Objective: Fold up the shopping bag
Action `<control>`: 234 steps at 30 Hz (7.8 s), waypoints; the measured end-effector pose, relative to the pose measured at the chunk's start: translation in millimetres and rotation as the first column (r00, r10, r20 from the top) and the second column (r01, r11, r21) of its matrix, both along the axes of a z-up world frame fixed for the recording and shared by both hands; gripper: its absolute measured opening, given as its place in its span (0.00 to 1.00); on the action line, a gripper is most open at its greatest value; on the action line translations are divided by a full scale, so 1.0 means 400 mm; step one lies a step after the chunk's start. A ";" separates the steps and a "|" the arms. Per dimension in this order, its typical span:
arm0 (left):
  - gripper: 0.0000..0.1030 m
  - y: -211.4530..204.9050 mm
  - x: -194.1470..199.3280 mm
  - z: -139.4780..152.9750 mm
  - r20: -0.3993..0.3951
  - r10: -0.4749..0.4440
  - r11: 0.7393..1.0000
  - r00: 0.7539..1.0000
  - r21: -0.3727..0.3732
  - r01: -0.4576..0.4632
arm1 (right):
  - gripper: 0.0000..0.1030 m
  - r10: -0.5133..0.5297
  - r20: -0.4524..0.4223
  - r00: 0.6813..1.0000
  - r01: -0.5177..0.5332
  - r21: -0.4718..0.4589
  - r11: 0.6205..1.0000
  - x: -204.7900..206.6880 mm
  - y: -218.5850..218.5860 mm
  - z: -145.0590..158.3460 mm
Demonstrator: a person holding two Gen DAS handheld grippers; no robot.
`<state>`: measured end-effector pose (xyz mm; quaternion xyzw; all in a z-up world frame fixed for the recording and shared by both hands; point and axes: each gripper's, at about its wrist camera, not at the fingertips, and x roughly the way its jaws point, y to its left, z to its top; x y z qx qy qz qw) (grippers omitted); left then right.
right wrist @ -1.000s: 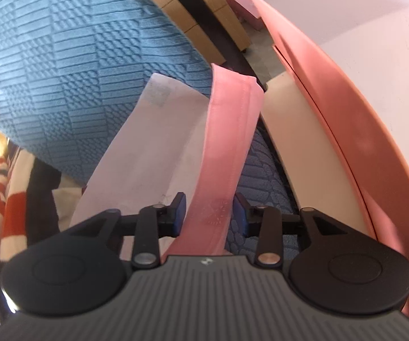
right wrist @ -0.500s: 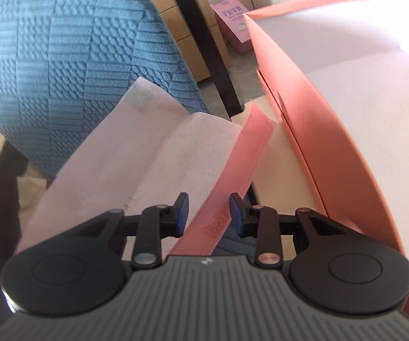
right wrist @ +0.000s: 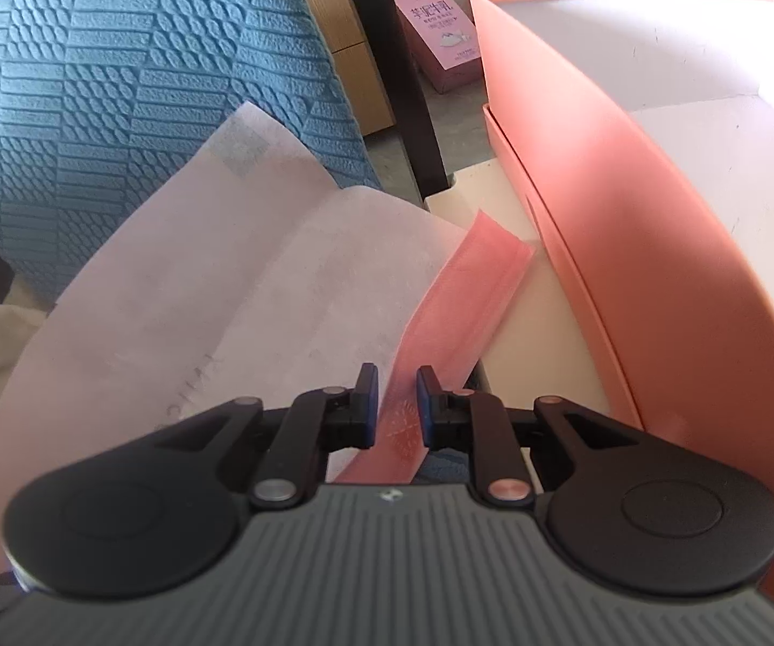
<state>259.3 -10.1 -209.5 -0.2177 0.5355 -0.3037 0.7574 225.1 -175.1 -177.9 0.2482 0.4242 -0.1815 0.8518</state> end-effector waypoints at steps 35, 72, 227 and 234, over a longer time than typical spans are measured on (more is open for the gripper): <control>0.09 0.062 -0.043 0.063 0.079 0.091 0.996 0.993 -0.001 -0.091 | 0.11 0.063 -0.023 0.998 -0.060 0.118 0.991 -0.002 0.052 -0.023; 0.09 0.026 -0.066 -0.010 0.007 0.049 0.991 0.999 0.122 -0.049 | 0.35 -0.069 0.057 0.996 0.050 0.286 0.957 -0.078 -0.027 0.013; 0.12 0.079 -0.054 0.038 0.124 0.029 0.968 0.992 0.243 -0.059 | 0.07 -0.018 0.111 0.994 -0.028 0.399 0.916 -0.024 0.087 -0.035; 0.30 0.068 -0.072 0.069 0.184 -0.059 0.978 0.981 0.210 0.020 | 0.07 -0.041 0.093 0.995 -0.001 0.413 0.911 -0.021 0.075 -0.036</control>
